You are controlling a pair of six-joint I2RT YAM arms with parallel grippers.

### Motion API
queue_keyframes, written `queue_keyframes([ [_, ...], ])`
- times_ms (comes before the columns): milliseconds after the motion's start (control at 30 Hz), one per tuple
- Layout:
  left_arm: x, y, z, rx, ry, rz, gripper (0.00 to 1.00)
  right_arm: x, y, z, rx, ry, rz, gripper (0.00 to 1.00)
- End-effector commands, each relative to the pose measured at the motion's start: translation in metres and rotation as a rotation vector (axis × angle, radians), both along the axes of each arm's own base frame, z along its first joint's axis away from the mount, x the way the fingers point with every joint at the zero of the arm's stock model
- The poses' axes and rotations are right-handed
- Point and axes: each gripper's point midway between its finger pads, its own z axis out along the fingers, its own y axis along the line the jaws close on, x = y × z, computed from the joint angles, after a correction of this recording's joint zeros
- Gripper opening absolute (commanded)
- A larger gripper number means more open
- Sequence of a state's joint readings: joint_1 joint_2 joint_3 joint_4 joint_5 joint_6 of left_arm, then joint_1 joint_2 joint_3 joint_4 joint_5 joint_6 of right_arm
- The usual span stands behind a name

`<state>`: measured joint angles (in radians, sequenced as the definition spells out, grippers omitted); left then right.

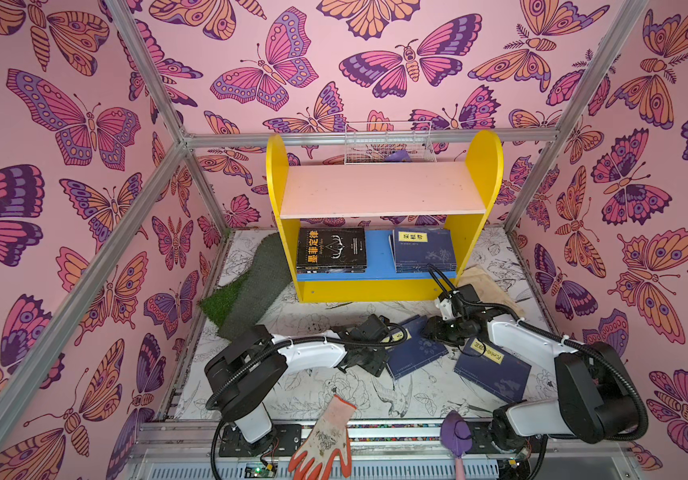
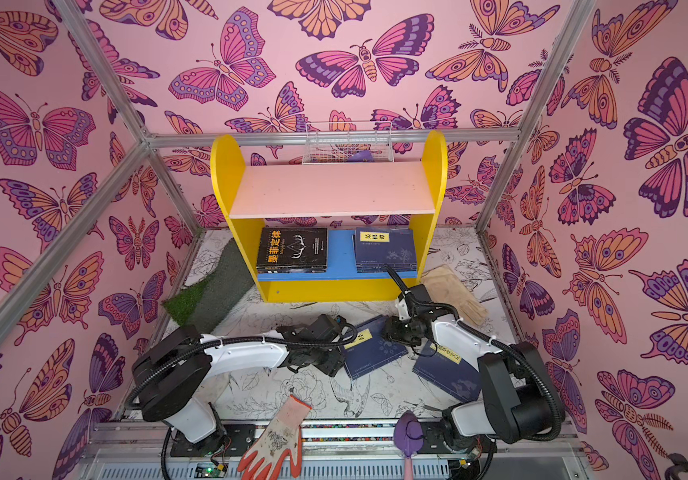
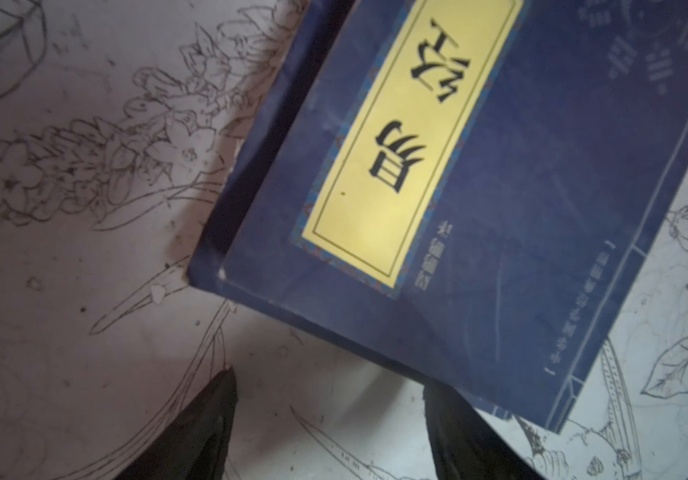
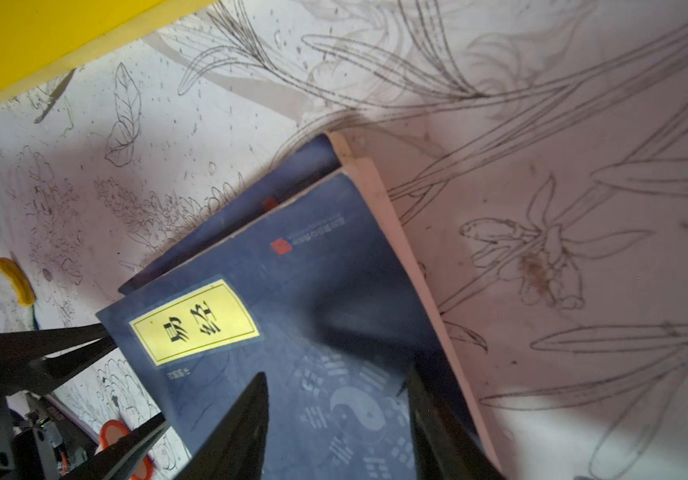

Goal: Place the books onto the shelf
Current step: 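Grasp the next dark blue book edges with both grippers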

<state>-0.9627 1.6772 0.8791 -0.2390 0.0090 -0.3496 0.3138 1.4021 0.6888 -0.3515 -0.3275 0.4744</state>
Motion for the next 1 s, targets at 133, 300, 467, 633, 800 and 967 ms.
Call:
queue_keyframes([
  [133,-0.003,0.013,-0.030,0.097,0.058,0.036,0.72,0.005,-0.049,0.004,-0.227,-0.037,-0.130,0.56],
  [300,0.000,0.008,-0.032,0.098,0.063,0.029,0.72,-0.002,-0.042,-0.005,-0.202,0.010,-0.085,0.56],
  [467,0.005,0.006,-0.032,0.100,0.056,0.035,0.72,-0.004,-0.024,-0.010,-0.096,0.027,-0.067,0.54],
  [633,0.010,0.006,-0.036,0.099,0.070,0.047,0.70,0.002,-0.010,0.000,-0.014,-0.009,-0.052,0.53],
  [800,0.015,0.008,-0.041,0.100,0.086,0.064,0.70,0.006,0.010,0.021,0.112,-0.067,0.002,0.50],
  [967,0.019,0.009,-0.044,0.089,0.095,0.081,0.70,0.008,0.025,0.047,0.217,-0.135,0.044,0.47],
])
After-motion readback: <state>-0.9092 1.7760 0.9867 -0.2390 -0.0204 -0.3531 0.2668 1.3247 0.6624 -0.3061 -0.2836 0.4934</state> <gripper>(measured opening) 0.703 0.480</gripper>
